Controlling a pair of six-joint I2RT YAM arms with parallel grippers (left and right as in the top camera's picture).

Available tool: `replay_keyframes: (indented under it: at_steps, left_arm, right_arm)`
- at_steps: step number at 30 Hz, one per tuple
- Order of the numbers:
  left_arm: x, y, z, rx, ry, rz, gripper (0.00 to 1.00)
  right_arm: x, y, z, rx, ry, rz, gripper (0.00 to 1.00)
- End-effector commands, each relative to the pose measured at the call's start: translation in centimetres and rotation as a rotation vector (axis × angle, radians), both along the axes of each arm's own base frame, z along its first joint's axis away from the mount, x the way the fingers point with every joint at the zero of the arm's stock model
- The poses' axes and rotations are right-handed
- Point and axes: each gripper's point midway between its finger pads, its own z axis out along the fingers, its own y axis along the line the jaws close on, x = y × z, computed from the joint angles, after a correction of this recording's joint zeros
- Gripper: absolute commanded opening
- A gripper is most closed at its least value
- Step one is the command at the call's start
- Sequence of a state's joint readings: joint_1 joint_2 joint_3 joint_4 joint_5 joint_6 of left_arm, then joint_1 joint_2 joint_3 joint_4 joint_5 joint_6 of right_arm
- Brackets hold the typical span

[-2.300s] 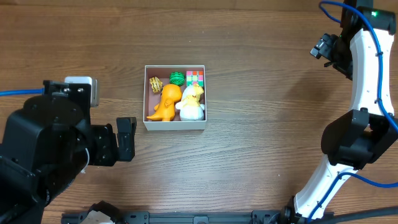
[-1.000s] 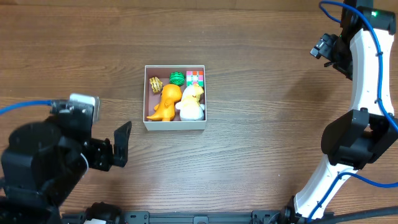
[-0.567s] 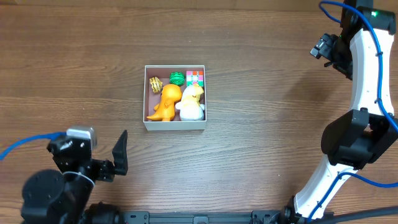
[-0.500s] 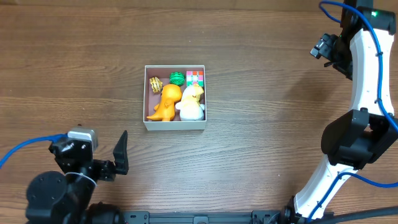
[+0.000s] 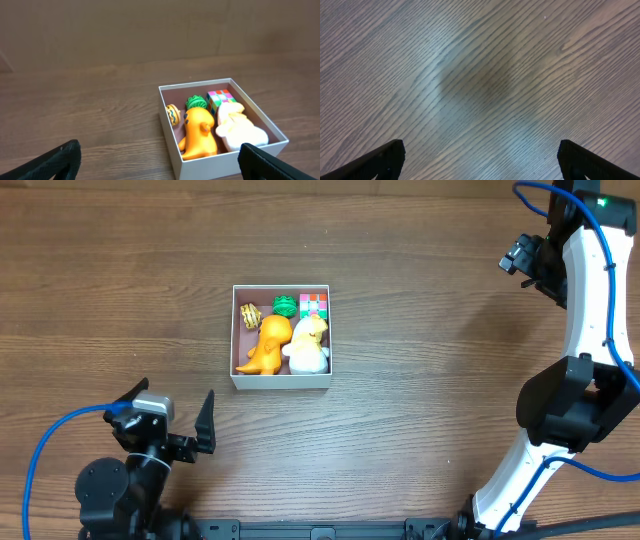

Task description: Pack container

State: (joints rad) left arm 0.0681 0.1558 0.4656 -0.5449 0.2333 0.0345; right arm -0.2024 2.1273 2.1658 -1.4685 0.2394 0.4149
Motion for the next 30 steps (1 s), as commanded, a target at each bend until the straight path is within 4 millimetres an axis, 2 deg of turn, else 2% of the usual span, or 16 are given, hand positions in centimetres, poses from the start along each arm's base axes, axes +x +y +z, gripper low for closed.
replay_keyframes:
  at_steps: [1, 11, 25, 30]
  left_arm:
    - [-0.3, -0.4, -1.1, 0.078, -0.029, -0.050, 1.00]
    - [0.2, 0.4, -4.8, 0.078, 0.019, -0.018, 1.00]
    - [0.9, 0.6, -6.1, 0.084, -0.022, -0.011, 1.00]
    - [1.5, 0.2, -7.7, 0.076, -0.021, -0.038, 1.00]
  right_arm:
    - [0.0, -0.1, 0.3, -0.007, -0.009, -0.006, 1.00]
    - [0.0, -0.1, 0.3, -0.007, -0.009, -0.007, 1.00]
    - [0.0, -0.1, 0.3, -0.007, -0.009, -0.007, 1.00]
    - [0.0, -0.1, 0.3, -0.007, -0.009, -0.006, 1.00]
